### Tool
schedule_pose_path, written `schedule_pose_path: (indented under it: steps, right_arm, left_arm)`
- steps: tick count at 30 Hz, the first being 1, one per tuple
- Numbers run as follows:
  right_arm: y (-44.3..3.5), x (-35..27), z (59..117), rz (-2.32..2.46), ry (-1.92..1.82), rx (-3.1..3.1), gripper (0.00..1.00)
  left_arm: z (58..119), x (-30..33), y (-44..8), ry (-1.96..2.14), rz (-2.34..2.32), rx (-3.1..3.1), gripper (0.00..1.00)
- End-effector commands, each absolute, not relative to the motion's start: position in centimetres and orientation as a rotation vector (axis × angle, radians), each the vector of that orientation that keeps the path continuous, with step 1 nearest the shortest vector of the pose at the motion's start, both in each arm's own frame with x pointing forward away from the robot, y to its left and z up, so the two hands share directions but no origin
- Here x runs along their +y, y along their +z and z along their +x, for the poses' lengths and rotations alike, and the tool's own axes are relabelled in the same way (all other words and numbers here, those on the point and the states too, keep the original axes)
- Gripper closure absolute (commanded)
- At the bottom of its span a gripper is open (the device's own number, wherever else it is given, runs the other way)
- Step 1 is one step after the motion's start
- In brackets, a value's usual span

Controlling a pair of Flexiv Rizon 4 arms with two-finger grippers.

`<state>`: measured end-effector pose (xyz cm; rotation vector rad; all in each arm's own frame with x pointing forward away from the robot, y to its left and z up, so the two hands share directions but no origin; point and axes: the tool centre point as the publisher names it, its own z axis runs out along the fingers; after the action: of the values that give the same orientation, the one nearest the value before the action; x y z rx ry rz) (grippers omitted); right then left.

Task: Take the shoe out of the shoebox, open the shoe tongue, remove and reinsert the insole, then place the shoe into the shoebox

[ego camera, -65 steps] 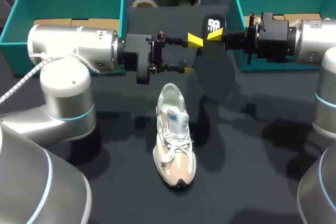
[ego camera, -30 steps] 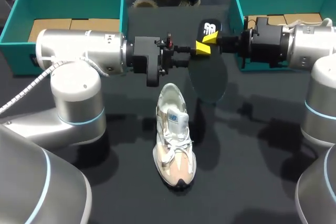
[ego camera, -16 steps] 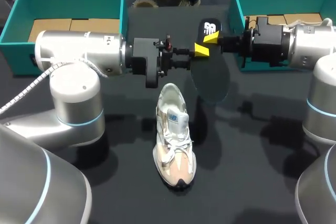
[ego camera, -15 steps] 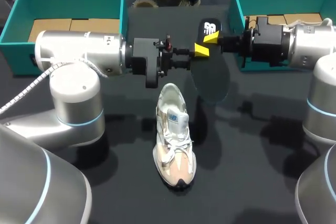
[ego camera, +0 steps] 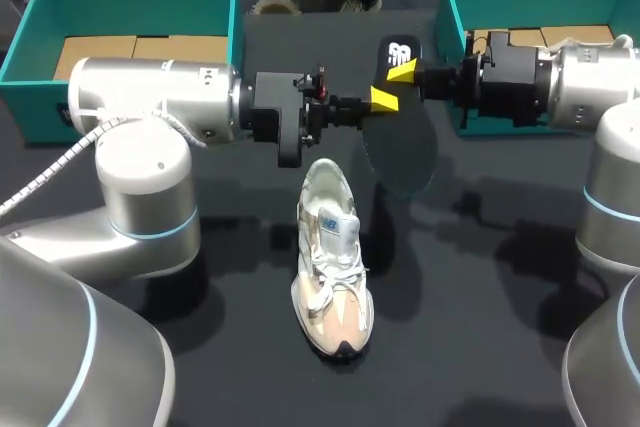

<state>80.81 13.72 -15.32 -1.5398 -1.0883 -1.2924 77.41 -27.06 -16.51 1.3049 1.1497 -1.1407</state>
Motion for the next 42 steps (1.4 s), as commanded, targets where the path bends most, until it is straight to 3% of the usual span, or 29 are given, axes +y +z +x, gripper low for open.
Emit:
schedule_pose_path:
  steps: [1,7,8,9,10,42]
  right_arm:
    - [-15.3,13.9,80.8,-1.545,-1.287,-1.091,1.00]
    - [-15.1,14.1,80.8,-1.535,-1.285,-1.088,0.99]
    - [-15.0,14.0,80.7,-1.527,-1.285,-1.084,0.65]
    - [-14.9,14.0,80.7,-1.520,-1.286,-1.080,0.15]
    - [-14.8,13.9,80.6,-1.518,-1.289,-1.081,0.00]
    - [-14.3,12.2,78.1,-1.428,-1.309,-1.100,0.00]
  left_arm:
    - [77.5,-27.2,-16.6,-1.138,1.304,1.149,1.00]
    - [77.5,-27.2,-16.6,-1.135,1.300,1.145,1.00]
    - [77.4,-27.2,-16.6,-1.134,1.300,1.145,1.00]
    - [77.4,-27.1,-16.6,-1.133,1.301,1.144,1.00]
    - [77.4,-27.0,-16.5,-1.129,1.301,1.145,1.00]
    - [74.7,-18.5,-16.9,-1.206,1.224,1.311,1.00]
